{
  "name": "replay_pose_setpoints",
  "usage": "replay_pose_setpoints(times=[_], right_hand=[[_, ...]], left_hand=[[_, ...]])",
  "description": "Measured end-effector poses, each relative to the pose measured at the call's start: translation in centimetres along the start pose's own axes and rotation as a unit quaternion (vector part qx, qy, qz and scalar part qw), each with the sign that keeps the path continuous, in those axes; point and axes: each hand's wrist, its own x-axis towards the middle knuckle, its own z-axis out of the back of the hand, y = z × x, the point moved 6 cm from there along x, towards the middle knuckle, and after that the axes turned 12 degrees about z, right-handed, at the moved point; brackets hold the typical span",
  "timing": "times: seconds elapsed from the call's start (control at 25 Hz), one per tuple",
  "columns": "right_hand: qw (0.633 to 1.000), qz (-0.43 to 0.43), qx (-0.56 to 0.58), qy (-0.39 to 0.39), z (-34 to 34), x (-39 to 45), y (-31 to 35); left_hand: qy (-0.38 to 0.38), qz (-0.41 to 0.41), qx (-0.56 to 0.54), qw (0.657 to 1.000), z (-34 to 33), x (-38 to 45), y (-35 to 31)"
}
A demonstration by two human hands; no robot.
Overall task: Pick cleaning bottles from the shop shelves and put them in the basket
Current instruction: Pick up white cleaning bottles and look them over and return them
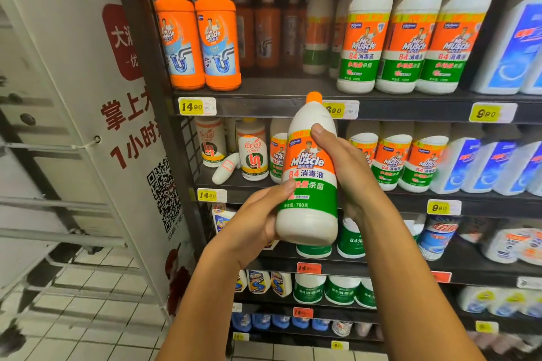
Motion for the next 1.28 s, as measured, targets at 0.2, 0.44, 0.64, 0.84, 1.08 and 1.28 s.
replay_pose_setpoints(times=[0.2,0.44,0.64,0.84,1.08,1.28], right_hand=[[0.994,-0.094,0.035,0.038,-0.1,1.2,-0.5],[0.989,-0.106,0.073,0.069,-0.7,3.2,1.0],[0.990,-0.076,0.088,0.080,-0.7,3.7,1.5],[0.995,0.063,0.023,0.076,0.3,3.4,3.1],[0.983,0.133,0.010,0.128,0.0,2.1,3.8],[0.976,0.138,0.016,0.168,-0.1,1.9,4.2]], left_hand=[[-0.021,0.022,0.031,0.999,-1.6,-0.5,-2.0],[-0.046,0.020,0.053,0.997,-2.8,0.1,-3.9],[-0.023,0.000,0.053,0.998,-2.4,0.7,-3.8],[0.005,-0.003,0.035,0.999,-1.2,1.8,-2.5],[-0.019,-0.045,0.079,0.996,-0.1,2.3,-2.0],[-0.028,-0.094,0.099,0.990,-0.1,2.5,-2.5]])
